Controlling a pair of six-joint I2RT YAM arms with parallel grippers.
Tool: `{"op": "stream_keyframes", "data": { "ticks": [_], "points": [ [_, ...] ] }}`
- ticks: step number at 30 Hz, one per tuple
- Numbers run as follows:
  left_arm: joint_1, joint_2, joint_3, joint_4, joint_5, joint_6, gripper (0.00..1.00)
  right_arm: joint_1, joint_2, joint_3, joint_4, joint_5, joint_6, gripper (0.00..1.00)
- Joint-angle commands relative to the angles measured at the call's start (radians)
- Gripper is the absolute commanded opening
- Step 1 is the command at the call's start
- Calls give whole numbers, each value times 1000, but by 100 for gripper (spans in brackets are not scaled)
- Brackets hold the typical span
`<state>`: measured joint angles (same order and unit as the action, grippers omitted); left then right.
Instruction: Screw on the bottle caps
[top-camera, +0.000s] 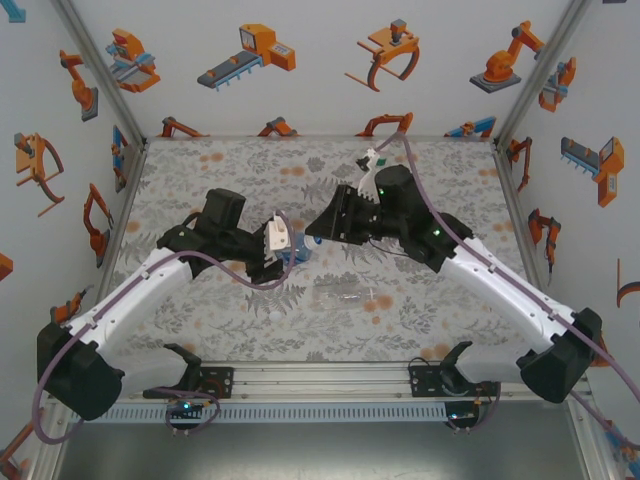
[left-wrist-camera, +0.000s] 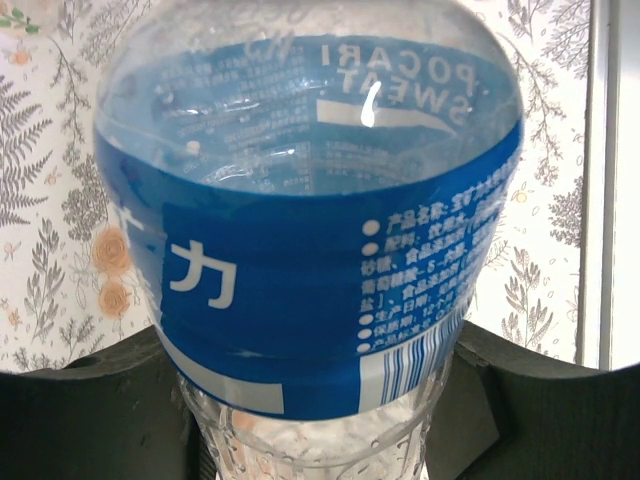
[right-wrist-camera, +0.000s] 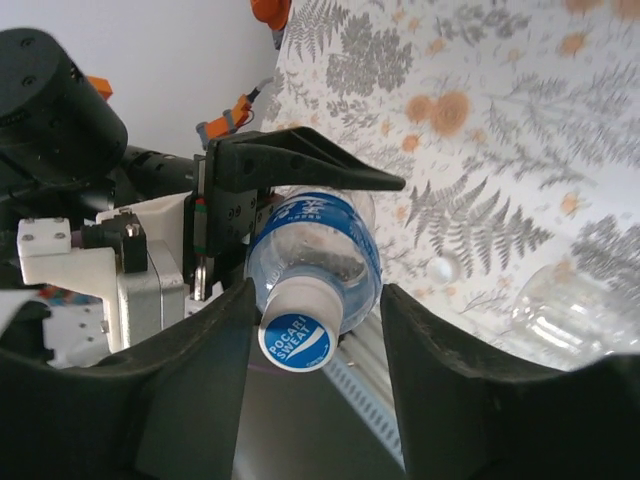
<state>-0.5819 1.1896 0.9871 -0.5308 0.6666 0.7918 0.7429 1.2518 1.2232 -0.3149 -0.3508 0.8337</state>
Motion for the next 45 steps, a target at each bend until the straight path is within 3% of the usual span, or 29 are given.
{"op": "stream_keyframes", "data": {
  "ticks": [1, 5, 13, 18, 31, 42, 45],
  "points": [
    [-2, -24, 8, 22, 60, 15, 0, -6, -45, 45, 59, -33, -261, 51],
    [-2, -25, 7, 18, 68, 21, 0, -13, -61, 60, 56, -165, -578, 58],
    [-2, -27, 7, 3, 108, 39, 0, -13, -79, 64, -5, -426, -1167, 57],
    [-2, -34, 6, -5, 116, 50, 0, -12, -56, 108, -124, -554, -1410, 57],
    [-2, -44, 2, -13, 156, 68, 0, 10, -17, 96, -93, -505, -1436, 51],
    [-3, -48, 2, -13, 157, 70, 0, 13, -9, 96, -103, -500, -1435, 37],
    [-2, -49, 3, -15, 154, 70, 0, 15, -3, 101, -103, -493, -1402, 29]
  ]
}}
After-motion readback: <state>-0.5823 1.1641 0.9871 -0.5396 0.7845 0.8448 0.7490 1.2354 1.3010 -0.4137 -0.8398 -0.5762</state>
